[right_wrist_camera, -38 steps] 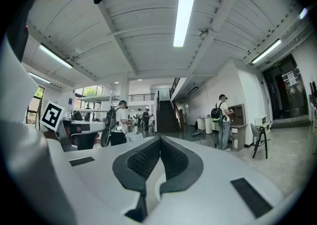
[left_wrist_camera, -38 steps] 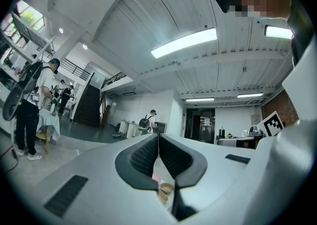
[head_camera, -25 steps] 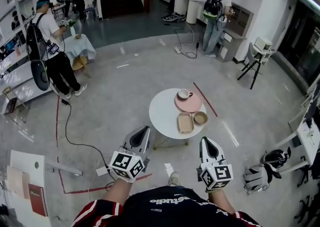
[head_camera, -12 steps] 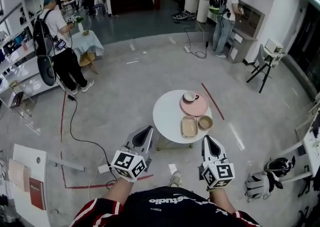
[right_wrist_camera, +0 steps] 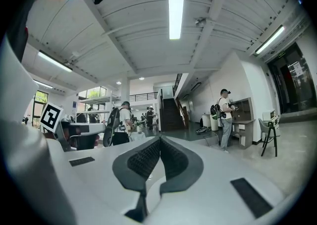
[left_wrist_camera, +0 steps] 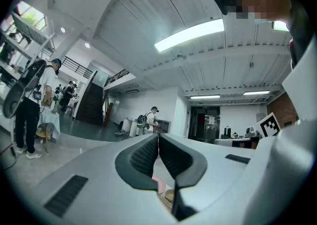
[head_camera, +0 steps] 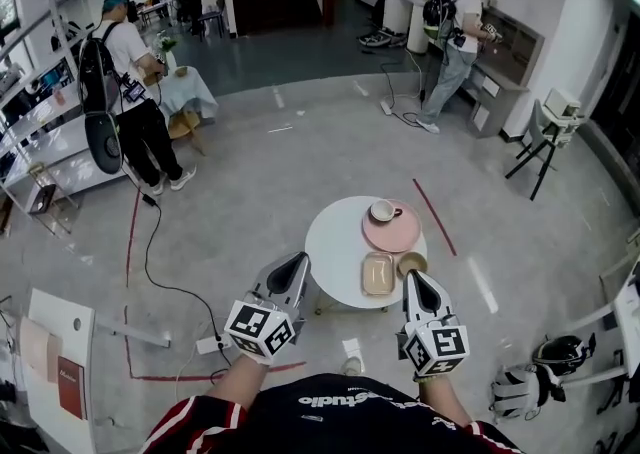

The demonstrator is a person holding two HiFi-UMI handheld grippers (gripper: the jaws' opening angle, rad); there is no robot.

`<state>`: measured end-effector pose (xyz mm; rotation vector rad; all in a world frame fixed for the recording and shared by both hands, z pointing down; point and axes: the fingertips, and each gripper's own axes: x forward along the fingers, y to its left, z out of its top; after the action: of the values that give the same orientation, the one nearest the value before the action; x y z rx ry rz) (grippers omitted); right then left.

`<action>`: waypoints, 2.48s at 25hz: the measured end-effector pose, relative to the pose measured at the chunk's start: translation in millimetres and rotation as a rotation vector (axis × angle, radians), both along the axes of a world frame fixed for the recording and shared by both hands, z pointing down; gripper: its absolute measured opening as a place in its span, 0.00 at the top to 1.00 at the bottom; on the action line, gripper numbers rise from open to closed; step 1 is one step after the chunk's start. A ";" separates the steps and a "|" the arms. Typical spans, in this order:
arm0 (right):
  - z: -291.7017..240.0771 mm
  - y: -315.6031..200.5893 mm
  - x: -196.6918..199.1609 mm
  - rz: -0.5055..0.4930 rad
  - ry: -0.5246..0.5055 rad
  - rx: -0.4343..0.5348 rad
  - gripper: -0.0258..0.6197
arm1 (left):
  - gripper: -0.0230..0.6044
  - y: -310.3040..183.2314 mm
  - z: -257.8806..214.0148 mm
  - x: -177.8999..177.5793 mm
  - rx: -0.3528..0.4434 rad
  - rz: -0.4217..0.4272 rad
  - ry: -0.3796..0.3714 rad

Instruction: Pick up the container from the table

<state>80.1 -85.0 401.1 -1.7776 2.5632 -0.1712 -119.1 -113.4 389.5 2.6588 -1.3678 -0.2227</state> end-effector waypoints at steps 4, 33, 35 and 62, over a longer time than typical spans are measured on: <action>-0.4 -21.6 17.5 0.005 -0.009 0.000 0.94 | 0.92 -23.0 -3.2 19.6 0.004 0.010 -0.005; 6.5 -117.7 60.1 0.058 -0.046 -0.006 0.94 | 0.92 -133.2 -2.7 80.0 0.000 0.105 -0.055; 4.6 -124.3 49.1 0.070 -0.041 -0.001 0.94 | 0.92 -142.2 -4.4 71.9 0.006 0.123 -0.056; 12.6 -152.6 19.0 0.087 -0.003 -0.022 0.72 | 0.92 -183.3 2.1 64.4 0.001 0.210 -0.038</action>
<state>99.1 -237.6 413.7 -1.8901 2.4862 -0.2001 -54.7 -296.7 391.6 2.7940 -1.0860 -0.1489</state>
